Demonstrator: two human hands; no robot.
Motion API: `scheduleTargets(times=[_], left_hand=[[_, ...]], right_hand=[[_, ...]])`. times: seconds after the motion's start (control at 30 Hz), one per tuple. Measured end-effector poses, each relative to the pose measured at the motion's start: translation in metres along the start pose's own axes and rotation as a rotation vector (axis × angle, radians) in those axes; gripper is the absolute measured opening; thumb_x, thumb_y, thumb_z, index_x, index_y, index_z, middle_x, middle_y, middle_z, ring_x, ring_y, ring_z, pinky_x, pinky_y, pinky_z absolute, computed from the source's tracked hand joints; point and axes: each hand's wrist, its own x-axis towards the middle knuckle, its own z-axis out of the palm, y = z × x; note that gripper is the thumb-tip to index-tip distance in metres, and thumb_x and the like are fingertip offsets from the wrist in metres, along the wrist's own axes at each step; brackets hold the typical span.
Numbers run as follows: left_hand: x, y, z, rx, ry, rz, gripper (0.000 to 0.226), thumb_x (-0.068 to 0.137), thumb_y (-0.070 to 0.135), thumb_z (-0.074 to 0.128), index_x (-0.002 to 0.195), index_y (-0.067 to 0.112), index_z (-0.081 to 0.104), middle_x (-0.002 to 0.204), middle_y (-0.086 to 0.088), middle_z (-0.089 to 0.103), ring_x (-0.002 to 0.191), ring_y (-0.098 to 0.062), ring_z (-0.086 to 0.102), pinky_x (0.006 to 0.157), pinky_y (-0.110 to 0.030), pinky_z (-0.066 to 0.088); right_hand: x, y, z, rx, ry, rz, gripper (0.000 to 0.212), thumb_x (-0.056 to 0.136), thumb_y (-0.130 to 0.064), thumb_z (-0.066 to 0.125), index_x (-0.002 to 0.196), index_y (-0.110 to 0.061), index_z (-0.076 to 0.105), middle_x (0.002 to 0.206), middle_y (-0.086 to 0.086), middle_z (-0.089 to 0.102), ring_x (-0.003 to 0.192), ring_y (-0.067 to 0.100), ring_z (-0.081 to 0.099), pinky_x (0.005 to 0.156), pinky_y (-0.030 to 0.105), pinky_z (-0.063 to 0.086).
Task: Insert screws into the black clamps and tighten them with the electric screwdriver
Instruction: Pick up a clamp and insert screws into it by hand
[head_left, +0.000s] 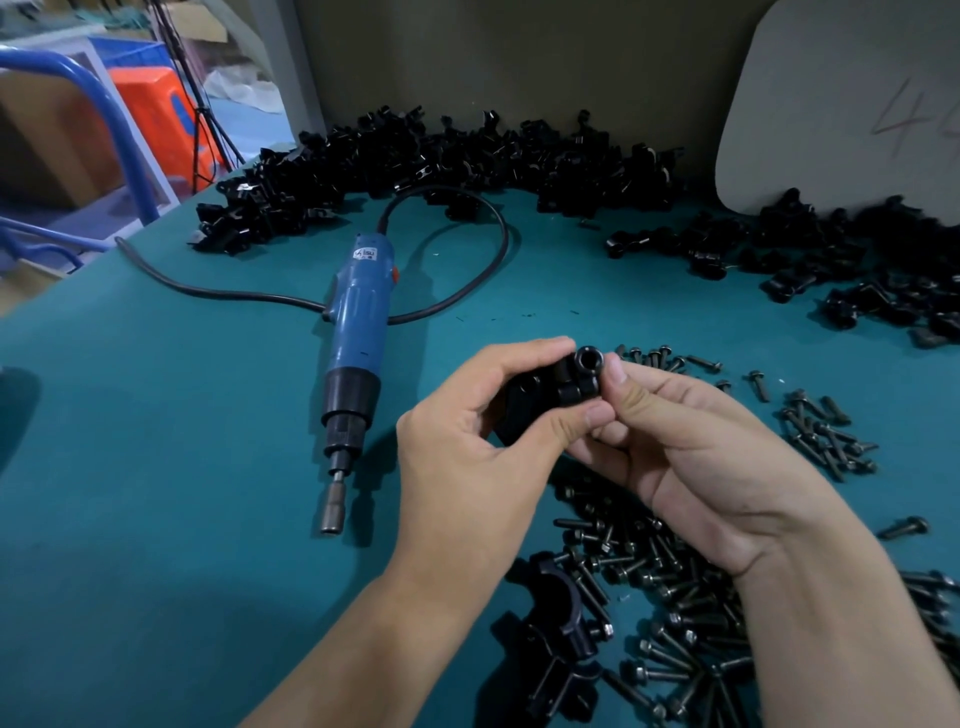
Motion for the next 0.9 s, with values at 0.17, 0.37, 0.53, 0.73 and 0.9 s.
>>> scheduleTargets(times=[0.17, 0.37, 0.53, 0.73, 0.9], left_hand=[[0.0, 0.001, -0.001, 0.028, -0.014, 0.006, 0.042, 0.076, 0.012, 0.09, 0.113, 0.027, 0.077, 0.103, 0.013, 0.079, 0.101, -0.011, 0.075, 0.088, -0.019, 0.056], [-0.001, -0.001, 0.0, 0.01, -0.023, 0.022, 0.041, 0.077, 0.01, 0.089, 0.112, 0.027, 0.077, 0.109, 0.01, 0.078, 0.108, -0.013, 0.074, 0.095, -0.026, 0.057], [-0.002, 0.001, 0.0, -0.03, -0.035, 0.017, 0.04, 0.076, 0.01, 0.089, 0.109, 0.028, 0.077, 0.106, 0.01, 0.079, 0.104, -0.012, 0.075, 0.091, -0.021, 0.056], [-0.002, 0.003, 0.0, -0.041, -0.037, 0.015, 0.036, 0.079, 0.009, 0.088, 0.109, 0.025, 0.075, 0.104, 0.008, 0.079, 0.102, -0.011, 0.075, 0.088, -0.021, 0.057], [0.0, 0.006, -0.001, -0.076, -0.056, 0.014, 0.032, 0.084, 0.007, 0.084, 0.108, 0.025, 0.072, 0.101, 0.016, 0.079, 0.1, -0.004, 0.075, 0.089, -0.015, 0.054]], right_hand=[[0.001, 0.001, -0.002, 0.034, 0.033, 0.007, 0.02, 0.086, -0.027, 0.064, 0.08, -0.019, 0.081, 0.065, -0.008, 0.069, 0.064, 0.001, 0.067, 0.072, 0.019, 0.059], [-0.001, -0.001, 0.0, 0.005, 0.037, 0.002, 0.023, 0.084, -0.028, 0.064, 0.067, -0.025, 0.079, 0.062, -0.009, 0.068, 0.061, 0.0, 0.066, 0.07, 0.017, 0.058], [-0.003, -0.001, -0.003, 0.053, 0.07, 0.024, 0.011, 0.075, -0.028, 0.072, 0.076, -0.02, 0.08, 0.065, -0.006, 0.066, 0.059, 0.002, 0.064, 0.07, 0.02, 0.06], [-0.005, -0.005, 0.001, 0.02, 0.041, 0.041, 0.017, 0.085, -0.028, 0.067, 0.076, -0.02, 0.079, 0.067, -0.006, 0.069, 0.06, 0.003, 0.066, 0.072, 0.021, 0.06], [-0.011, -0.018, 0.004, -0.21, 0.24, 0.058, 0.036, 0.086, -0.044, 0.066, 0.102, -0.013, 0.077, 0.089, 0.004, 0.063, 0.074, 0.012, 0.062, 0.074, 0.026, 0.061]])
